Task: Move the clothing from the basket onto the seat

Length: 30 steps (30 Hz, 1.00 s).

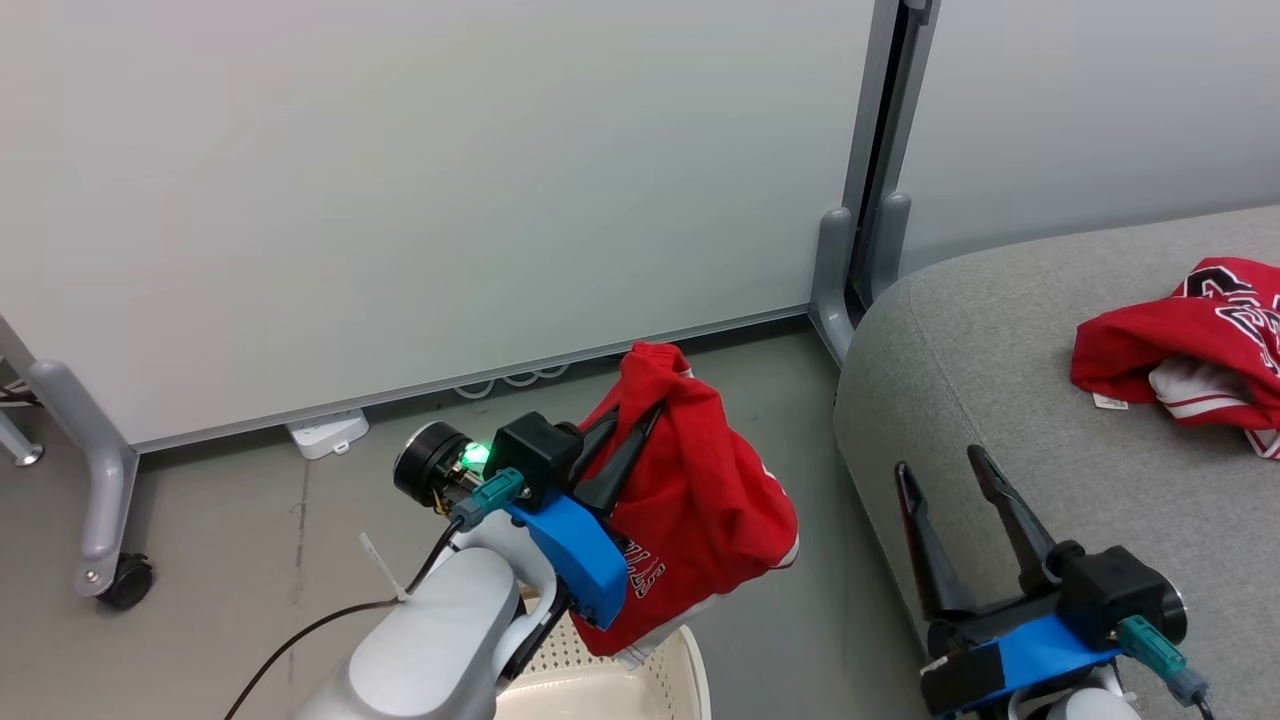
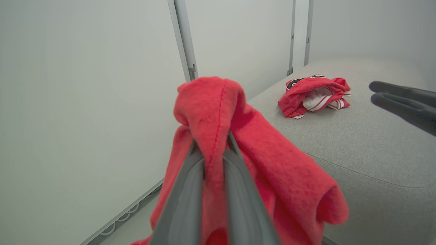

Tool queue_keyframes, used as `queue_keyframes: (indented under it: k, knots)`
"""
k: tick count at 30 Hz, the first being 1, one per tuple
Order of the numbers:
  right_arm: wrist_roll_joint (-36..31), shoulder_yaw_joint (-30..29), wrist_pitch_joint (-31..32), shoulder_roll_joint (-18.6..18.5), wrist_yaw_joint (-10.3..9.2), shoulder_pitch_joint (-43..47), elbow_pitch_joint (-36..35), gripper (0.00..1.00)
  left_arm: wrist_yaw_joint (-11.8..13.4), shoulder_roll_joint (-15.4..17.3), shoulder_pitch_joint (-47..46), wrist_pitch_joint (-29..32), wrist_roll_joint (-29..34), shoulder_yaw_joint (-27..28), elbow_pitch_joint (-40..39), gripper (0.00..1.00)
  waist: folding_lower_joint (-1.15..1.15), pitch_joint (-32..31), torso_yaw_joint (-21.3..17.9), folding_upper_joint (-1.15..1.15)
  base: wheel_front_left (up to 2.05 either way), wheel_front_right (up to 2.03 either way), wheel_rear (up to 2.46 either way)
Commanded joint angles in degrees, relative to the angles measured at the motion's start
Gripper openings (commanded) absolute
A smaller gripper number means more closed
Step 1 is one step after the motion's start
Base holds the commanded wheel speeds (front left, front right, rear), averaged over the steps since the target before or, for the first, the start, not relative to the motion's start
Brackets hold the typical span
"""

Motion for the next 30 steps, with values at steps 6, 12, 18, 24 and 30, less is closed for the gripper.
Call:
queue_keyframes:
  k: [6,12,18,24,30]
  knots:
    - [0.56,5.35,0.00,-0.28,-0.04,-0.36,-1.35,1.00,0.10,0.07,-0.63,-0.19,-0.28,-0.32,0.32,0.00,0.00,0.48,0.27,0.00,0.00,0.00,0.00]
    - [1.28,11.79,0.00,-1.05,-0.05,-2.10,-1.31,1.00,0.29,-0.16,-0.84,-0.19,-0.44,-0.52,0.43,0.00,0.00,0.89,0.51,0.00,0.00,0.00,0.00]
    - [1.70,16.32,0.00,-1.61,-0.05,-4.96,1.01,1.00,0.26,-0.49,-1.13,-0.19,-0.45,-0.75,0.40,0.00,0.00,1.26,0.98,0.00,0.00,0.00,0.00]
    - [1.06,18.78,0.00,-1.24,-0.05,-9.37,6.18,1.00,0.20,-0.85,-1.42,-0.19,-0.26,-1.07,0.27,0.00,0.00,1.74,1.48,0.00,0.00,0.00,0.00]
    - [-0.32,20.51,0.00,-0.67,-0.04,-13.68,13.09,1.00,-0.03,-1.40,-1.73,-0.19,-0.26,-1.70,0.20,0.00,0.00,2.30,2.41,0.00,0.00,0.00,0.00]
